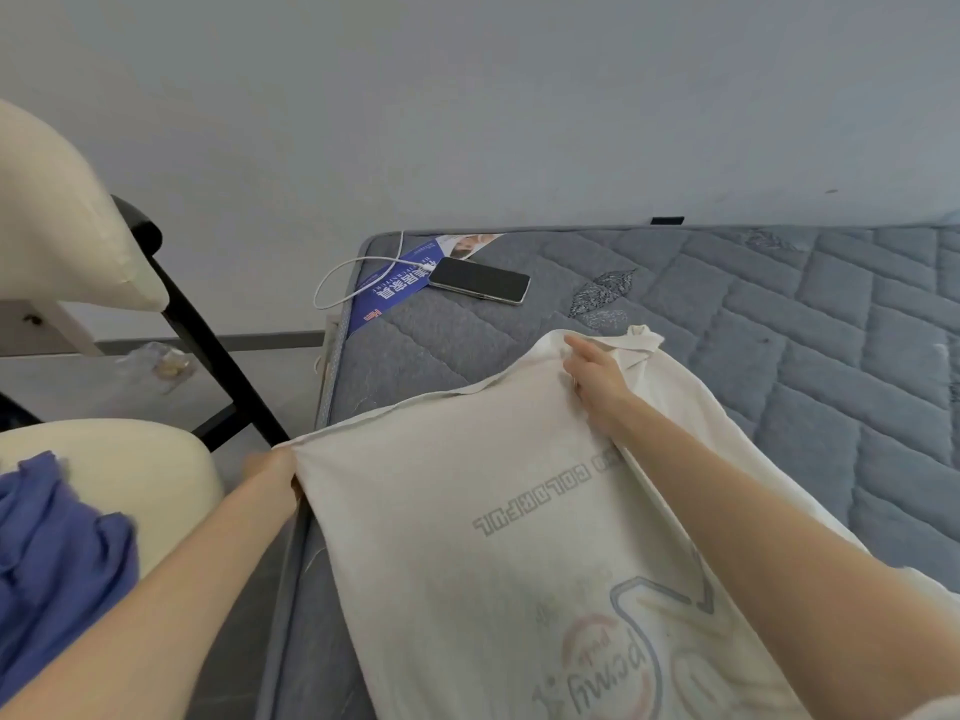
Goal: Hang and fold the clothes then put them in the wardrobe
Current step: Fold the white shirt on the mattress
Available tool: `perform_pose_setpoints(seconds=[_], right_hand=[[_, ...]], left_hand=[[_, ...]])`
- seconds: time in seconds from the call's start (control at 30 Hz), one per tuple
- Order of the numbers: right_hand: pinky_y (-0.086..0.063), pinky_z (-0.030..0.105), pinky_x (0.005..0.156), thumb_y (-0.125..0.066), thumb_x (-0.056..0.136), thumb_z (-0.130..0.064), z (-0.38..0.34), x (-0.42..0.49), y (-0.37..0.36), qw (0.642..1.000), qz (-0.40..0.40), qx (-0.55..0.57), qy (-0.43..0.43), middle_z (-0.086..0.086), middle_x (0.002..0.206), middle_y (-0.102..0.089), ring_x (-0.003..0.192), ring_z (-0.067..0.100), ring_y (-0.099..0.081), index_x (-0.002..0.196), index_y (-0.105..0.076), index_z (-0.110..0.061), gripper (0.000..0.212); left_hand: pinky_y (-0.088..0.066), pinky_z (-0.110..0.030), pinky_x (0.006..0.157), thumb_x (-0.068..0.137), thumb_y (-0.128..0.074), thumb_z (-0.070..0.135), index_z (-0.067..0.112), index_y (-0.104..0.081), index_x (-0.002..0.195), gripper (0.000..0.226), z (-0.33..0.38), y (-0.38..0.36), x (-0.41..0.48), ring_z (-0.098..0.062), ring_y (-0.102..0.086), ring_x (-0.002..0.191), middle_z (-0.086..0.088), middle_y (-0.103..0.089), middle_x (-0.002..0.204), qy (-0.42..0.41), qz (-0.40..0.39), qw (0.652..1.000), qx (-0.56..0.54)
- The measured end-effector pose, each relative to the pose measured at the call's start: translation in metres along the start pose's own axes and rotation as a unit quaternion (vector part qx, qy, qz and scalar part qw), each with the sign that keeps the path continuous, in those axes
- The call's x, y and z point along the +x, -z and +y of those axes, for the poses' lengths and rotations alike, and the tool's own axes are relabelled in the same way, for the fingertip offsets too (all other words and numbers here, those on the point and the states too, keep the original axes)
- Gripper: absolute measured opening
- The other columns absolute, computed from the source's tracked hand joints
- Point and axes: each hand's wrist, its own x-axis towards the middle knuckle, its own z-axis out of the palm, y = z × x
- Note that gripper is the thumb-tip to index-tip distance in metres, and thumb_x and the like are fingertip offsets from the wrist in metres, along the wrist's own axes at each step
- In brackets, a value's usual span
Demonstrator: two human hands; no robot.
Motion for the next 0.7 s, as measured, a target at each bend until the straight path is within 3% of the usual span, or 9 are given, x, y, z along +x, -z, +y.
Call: perform_pose_setpoints(seconds=[0.07, 0.1, 0.17, 0.23, 0.37, 0.5, 0.6, 0.7], right_hand=[[-0.040, 0.024, 0.097, -0.041, 0.093, 0.003, 0.002, -0.006, 0.000, 0.999, 0.018, -0.042, 0.022, -0.001, 0.130, -0.052, 0.111, 0.011, -0.049, 0.136, -0.049, -0.016, 0.048], [-0.035, 0.027, 0.106, -0.040, 0.092, 0.006, 0.001, -0.011, 0.000, 0.998, 0.019, -0.047, 0.033, 0.000, 0.136, -0.050, 0.119, 0.011, -0.046, 0.137, -0.049, -0.013, 0.049], [-0.030, 0.029, 0.111, -0.039, 0.090, 0.012, -0.001, -0.022, -0.001, 0.997, 0.011, -0.049, 0.053, 0.005, 0.139, -0.049, 0.127, 0.015, -0.044, 0.134, -0.050, -0.006, 0.049], [-0.032, 0.030, 0.112, -0.039, 0.089, 0.015, -0.004, -0.039, 0.000, 0.995, -0.006, -0.070, 0.073, 0.010, 0.136, -0.052, 0.130, 0.020, -0.046, 0.130, -0.053, -0.002, 0.046], [-0.039, 0.028, 0.104, -0.043, 0.089, 0.012, -0.007, -0.071, 0.009, 0.988, -0.022, -0.124, 0.089, 0.010, 0.130, -0.058, 0.124, 0.022, -0.051, 0.122, -0.059, -0.003, 0.040], [-0.047, 0.025, 0.078, -0.046, 0.094, -0.004, 0.000, -0.092, 0.030, 0.977, 0.007, -0.200, 0.079, 0.002, 0.126, -0.058, 0.112, 0.015, -0.052, 0.122, -0.062, -0.015, 0.034], [-0.039, 0.022, 0.082, -0.044, 0.095, -0.007, 0.010, -0.101, 0.045, 0.961, 0.023, -0.265, 0.078, 0.006, 0.121, -0.060, 0.095, 0.013, -0.057, 0.124, -0.059, -0.017, 0.034], [-0.036, 0.029, 0.100, -0.044, 0.093, -0.005, 0.023, -0.106, 0.043, 0.942, -0.006, -0.316, 0.110, 0.008, 0.130, -0.056, 0.117, 0.023, -0.051, 0.130, -0.054, -0.015, 0.039]], left_hand=[[-0.046, -0.028, 0.045, 0.092, -0.038, -0.010, -0.008, -0.046, 0.129, 0.038, 0.001, 0.001, -0.004, -0.020, -0.045, 0.062, -0.014, -0.054, 0.086, -0.020, -0.006, 1.000, 0.011], [-0.047, -0.029, 0.052, 0.091, -0.040, -0.011, -0.008, -0.046, 0.128, 0.038, 0.002, 0.000, -0.006, -0.023, -0.050, 0.067, -0.018, -0.058, 0.095, -0.033, -0.004, 0.999, 0.021], [-0.048, -0.036, 0.078, 0.090, -0.045, -0.007, -0.006, -0.045, 0.131, 0.041, 0.002, -0.001, -0.012, -0.035, -0.058, 0.098, -0.023, -0.056, 0.118, -0.063, 0.004, 0.996, 0.065], [-0.042, -0.042, 0.098, 0.088, -0.048, -0.003, -0.004, -0.037, 0.136, 0.049, -0.002, -0.003, -0.025, -0.037, -0.049, 0.120, -0.024, -0.045, 0.135, -0.101, 0.012, 0.989, 0.105], [-0.042, -0.041, 0.099, 0.083, -0.061, 0.008, 0.002, -0.032, 0.138, 0.063, -0.022, -0.007, -0.065, -0.035, -0.047, 0.120, -0.019, -0.038, 0.140, -0.135, 0.048, 0.984, 0.103], [-0.040, -0.047, 0.100, 0.084, -0.065, 0.024, -0.001, -0.029, 0.137, 0.069, -0.047, -0.008, -0.078, -0.039, -0.044, 0.122, -0.020, -0.039, 0.138, -0.080, 0.040, 0.986, 0.140], [-0.044, -0.044, 0.095, 0.092, -0.056, 0.029, -0.004, -0.043, 0.128, 0.050, -0.050, -0.007, -0.073, -0.039, -0.052, 0.114, -0.022, -0.052, 0.128, -0.082, 0.044, 0.986, 0.135], [-0.041, -0.044, 0.093, 0.100, -0.041, 0.028, -0.005, -0.049, 0.120, 0.040, -0.047, -0.008, -0.067, -0.040, -0.052, 0.113, -0.024, -0.054, 0.123, -0.125, 0.073, 0.978, 0.154]])
